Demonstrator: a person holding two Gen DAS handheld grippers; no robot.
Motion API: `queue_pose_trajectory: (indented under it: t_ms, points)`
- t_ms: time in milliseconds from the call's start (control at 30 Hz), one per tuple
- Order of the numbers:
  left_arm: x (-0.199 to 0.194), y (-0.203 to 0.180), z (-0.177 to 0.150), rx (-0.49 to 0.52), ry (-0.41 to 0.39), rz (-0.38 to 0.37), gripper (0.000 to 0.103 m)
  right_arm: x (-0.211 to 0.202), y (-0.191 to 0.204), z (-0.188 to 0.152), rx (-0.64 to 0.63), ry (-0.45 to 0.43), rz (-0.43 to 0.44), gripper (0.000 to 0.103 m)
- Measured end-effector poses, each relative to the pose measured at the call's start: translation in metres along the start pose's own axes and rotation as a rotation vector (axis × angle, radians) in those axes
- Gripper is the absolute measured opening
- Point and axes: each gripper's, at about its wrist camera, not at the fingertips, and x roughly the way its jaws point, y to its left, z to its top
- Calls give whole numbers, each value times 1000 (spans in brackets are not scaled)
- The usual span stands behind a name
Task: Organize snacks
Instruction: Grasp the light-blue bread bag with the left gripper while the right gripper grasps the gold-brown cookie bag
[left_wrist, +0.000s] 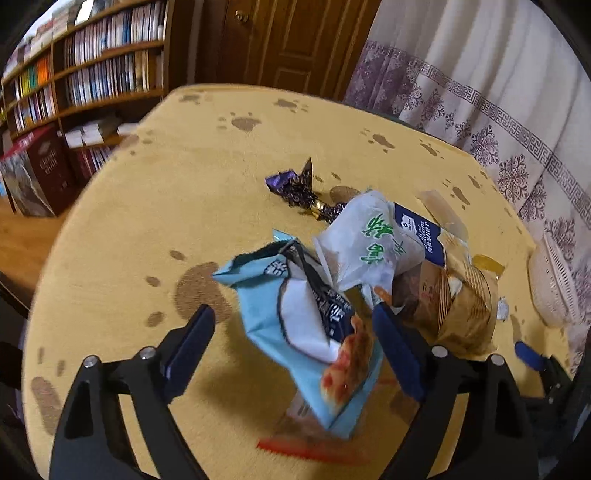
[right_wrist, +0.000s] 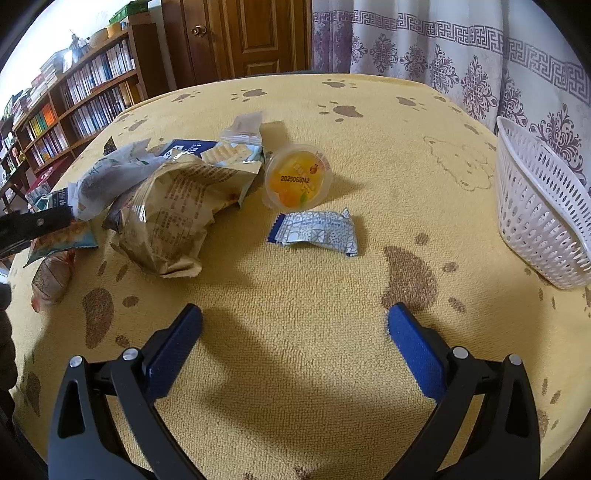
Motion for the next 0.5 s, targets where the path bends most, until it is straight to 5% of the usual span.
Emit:
queue_pose_trajectory:
  t_ms: [267, 500]
  points:
    - [7, 7, 3, -15, 11, -5, 65, 0, 0, 0, 0, 0, 0, 101]
    - [-3, 26, 6, -58, -2, 4, 58, 0, 0, 0, 0, 0, 1, 101]
